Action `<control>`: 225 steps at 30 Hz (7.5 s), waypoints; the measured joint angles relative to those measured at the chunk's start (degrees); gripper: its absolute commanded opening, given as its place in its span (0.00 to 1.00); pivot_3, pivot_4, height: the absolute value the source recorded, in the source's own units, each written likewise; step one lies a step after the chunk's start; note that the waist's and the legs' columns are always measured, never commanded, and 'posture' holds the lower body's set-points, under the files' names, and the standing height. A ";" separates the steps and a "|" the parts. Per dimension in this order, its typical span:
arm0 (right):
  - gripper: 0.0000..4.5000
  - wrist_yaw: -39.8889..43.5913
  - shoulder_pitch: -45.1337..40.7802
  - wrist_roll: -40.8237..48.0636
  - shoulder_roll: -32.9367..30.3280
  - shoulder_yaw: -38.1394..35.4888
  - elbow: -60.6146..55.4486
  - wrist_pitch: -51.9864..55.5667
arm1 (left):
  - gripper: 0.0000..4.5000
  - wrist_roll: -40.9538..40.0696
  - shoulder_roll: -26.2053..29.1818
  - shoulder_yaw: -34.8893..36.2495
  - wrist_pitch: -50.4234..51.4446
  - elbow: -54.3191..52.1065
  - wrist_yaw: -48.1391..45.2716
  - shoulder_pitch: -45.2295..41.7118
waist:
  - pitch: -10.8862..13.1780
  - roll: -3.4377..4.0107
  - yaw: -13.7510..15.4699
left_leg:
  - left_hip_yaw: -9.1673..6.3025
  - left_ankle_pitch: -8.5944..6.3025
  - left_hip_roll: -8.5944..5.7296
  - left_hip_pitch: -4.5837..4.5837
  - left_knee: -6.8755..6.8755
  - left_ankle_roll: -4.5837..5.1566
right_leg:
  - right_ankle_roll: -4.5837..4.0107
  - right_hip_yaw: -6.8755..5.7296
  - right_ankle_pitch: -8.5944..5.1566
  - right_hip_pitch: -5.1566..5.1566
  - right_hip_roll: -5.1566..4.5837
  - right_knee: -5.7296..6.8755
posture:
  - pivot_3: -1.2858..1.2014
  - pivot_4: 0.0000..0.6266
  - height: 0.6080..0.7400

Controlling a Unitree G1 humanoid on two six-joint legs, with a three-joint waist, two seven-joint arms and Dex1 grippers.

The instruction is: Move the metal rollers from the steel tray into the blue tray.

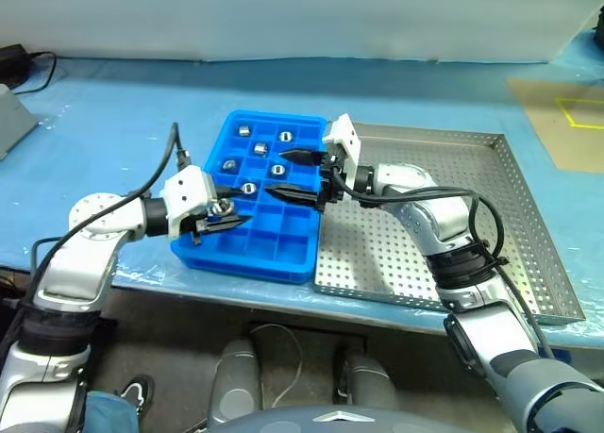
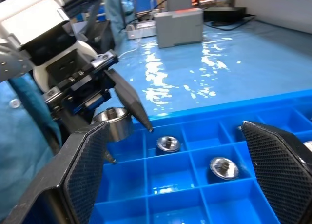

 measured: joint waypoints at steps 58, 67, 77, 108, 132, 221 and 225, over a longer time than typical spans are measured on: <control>1.00 -19.85 0.93 -7.19 -2.49 -13.79 -0.12 -3.77 | 0.76 -6.20 -15.61 -10.78 -0.06 20.68 4.35 -22.68 | -0.07 -0.22 -1.14 | -0.08 0.82 0.01 0.13 -0.51 -1.00 | -0.19 0.03 0.00 -0.25 0.21 0.40 | 0.48 0.24 1.00; 1.00 -28.32 5.78 -14.01 -4.16 -14.82 3.66 -4.41 | 0.76 -7.21 -20.40 -11.21 0.81 23.06 3.85 -25.41 | -0.06 -0.24 -2.66 | -0.07 0.80 0.01 0.15 -0.51 -0.96 | -0.20 0.05 0.00 -0.23 0.23 0.37 | 0.46 0.24 1.00; 1.00 -28.10 14.48 -14.84 -5.17 -16.84 8.77 -7.65 | 0.76 -6.27 -22.50 -13.07 -0.70 27.20 1.08 -26.71 | -0.06 -0.24 -3.38 | -0.07 0.69 0.01 0.13 -0.21 -0.75 | -0.21 0.06 0.01 -0.13 0.20 0.38 | 0.45 0.24 1.00; 0.65 -33.22 12.78 -17.51 -0.73 -19.02 26.06 -19.53 | 0.77 -4.59 -23.06 -13.95 -2.82 28.46 0.60 -27.28 | -0.06 -0.24 -4.16 | -0.01 0.42 0.04 0.10 0.12 -0.30 | -0.22 0.10 0.03 -0.04 0.19 0.34 | 0.45 0.24 1.00; 0.36 -13.51 6.60 -3.07 3.22 -9.08 -5.90 0.96 | 0.77 -8.23 -5.99 -9.39 4.57 15.73 -5.56 -20.19 | -0.05 -0.21 -4.71 | 0.00 0.45 0.18 0.13 -0.35 -0.37 | -0.24 0.02 0.01 -0.19 0.30 0.24 | 0.51 0.24 1.00; 0.86 -29.21 25.23 -7.87 -8.04 -25.02 -8.64 11.02 | 0.77 -5.95 -19.48 -16.17 -7.49 37.63 -14.62 -32.52 | -0.09 -0.33 -7.18 | -0.14 0.81 0.79 0.35 -0.16 -0.94 | -0.71 0.05 0.03 0.00 1.02 0.33 | 0.36 0.24 1.00; 0.86 -30.80 22.51 -10.64 -7.95 -23.82 -0.84 6.76 | 0.77 -5.85 -18.94 -16.21 -7.20 36.45 -14.54 -30.97 | -0.09 -0.32 -7.19 | -0.13 0.77 0.81 0.27 -0.02 -0.88 | -0.74 0.06 0.06 -0.02 1.02 0.34 | 0.37 0.24 1.00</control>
